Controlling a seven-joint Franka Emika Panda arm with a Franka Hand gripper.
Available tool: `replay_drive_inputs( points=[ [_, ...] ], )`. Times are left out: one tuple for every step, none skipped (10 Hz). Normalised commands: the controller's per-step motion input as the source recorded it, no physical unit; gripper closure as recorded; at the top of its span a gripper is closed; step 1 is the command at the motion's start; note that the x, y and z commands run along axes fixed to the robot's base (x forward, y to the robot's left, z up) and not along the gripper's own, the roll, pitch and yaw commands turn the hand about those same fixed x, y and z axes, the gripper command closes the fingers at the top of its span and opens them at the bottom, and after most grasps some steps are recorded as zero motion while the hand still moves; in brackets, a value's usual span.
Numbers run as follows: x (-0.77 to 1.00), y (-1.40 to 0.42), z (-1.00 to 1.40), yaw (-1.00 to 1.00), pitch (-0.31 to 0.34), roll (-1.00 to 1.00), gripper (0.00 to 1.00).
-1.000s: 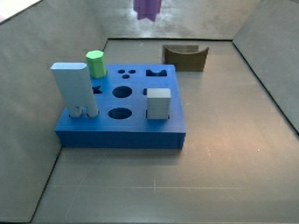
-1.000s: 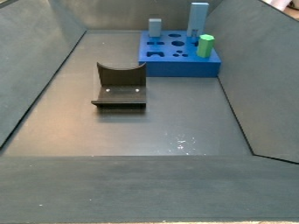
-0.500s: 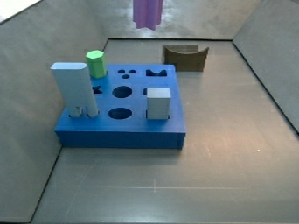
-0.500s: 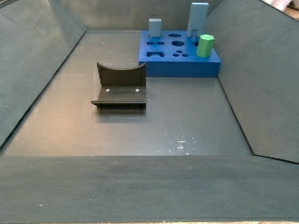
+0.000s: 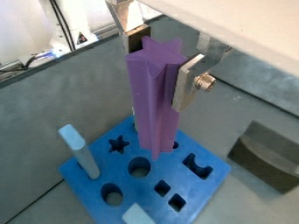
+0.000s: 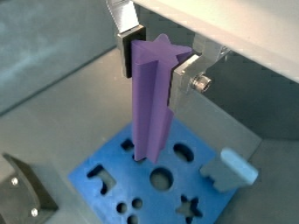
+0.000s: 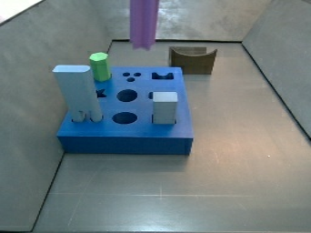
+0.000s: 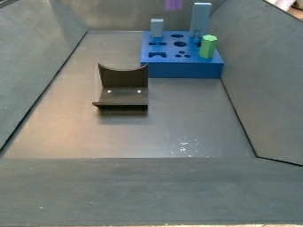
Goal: Pick up the star object. Move up. Place the star object on the fixture. Regrasp the star object. Move to above the board. Insert the star object.
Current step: Insert the star object.
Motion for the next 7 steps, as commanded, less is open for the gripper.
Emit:
replay_drive_inputs(
  points=[
    [-0.96,0.40,-0.60,-0.17,0.000,-0.32,1.00],
    [-0.94,0.37,-0.58,-0.18,0.000,-0.34,1.00],
    [-0.90,0.27,-0.50,-0.21,0.000,-0.37,1.00],
    [-0.86,0.18,-0.42,-0.24,-0.007,-0.39,1.00],
    [-0.83,0.14,-0.41,-0.28,-0.023,-0.39,1.00],
    [-0.79,0.09,-0.38,-0.32,-0.051,-0.39,1.00],
    [-0.69,0.00,-0.38,-0.40,-0.161,-0.37,1.00]
  ],
)
